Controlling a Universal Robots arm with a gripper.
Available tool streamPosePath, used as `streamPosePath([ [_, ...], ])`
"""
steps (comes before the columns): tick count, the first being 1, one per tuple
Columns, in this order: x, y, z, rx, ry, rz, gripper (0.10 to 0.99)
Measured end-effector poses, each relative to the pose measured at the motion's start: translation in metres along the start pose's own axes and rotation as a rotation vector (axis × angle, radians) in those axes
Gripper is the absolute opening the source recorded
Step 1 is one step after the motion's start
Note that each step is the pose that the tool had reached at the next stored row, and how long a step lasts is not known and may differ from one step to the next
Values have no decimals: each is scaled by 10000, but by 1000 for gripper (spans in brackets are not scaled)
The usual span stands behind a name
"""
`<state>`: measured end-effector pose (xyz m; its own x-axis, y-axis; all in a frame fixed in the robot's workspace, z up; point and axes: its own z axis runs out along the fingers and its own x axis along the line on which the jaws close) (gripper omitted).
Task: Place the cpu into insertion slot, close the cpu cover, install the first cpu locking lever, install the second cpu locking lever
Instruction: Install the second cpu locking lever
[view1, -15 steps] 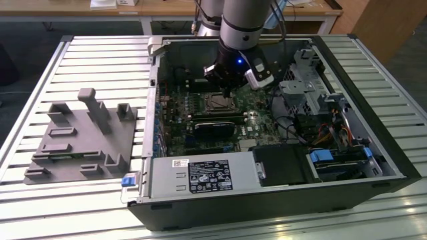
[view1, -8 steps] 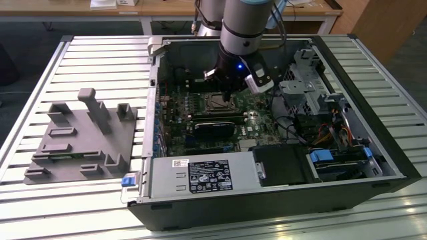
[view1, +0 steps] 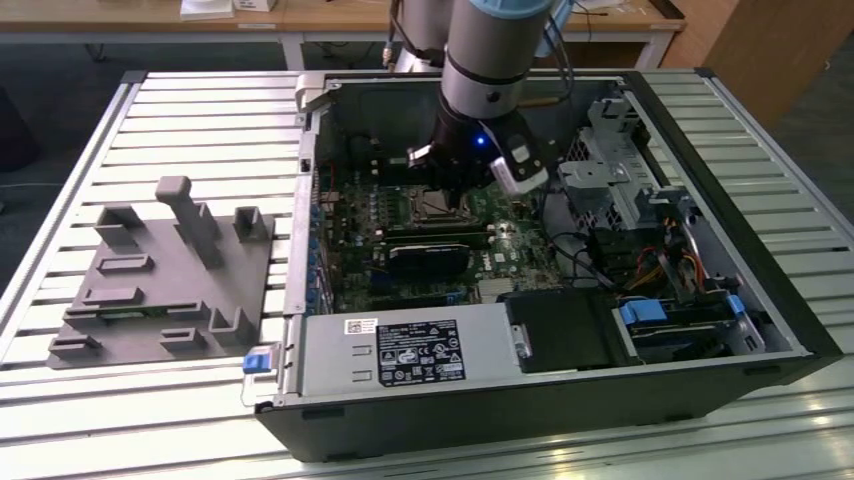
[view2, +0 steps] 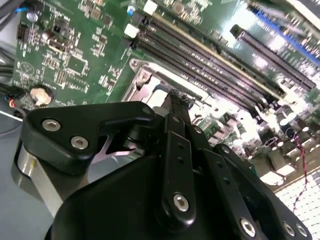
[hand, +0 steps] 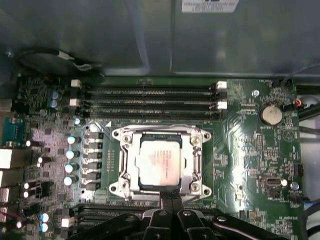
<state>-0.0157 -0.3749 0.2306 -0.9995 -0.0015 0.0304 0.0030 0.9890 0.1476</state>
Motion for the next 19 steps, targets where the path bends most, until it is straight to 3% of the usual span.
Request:
streamPosePath([
  [3, 0, -54, 3, -14, 2, 0, 106],
  [7, 7, -74, 6, -16, 0, 1, 106],
  [16, 214, -95, 23, -25, 0, 0, 106],
  [19, 230, -115, 27, -44, 1, 25, 106],
])
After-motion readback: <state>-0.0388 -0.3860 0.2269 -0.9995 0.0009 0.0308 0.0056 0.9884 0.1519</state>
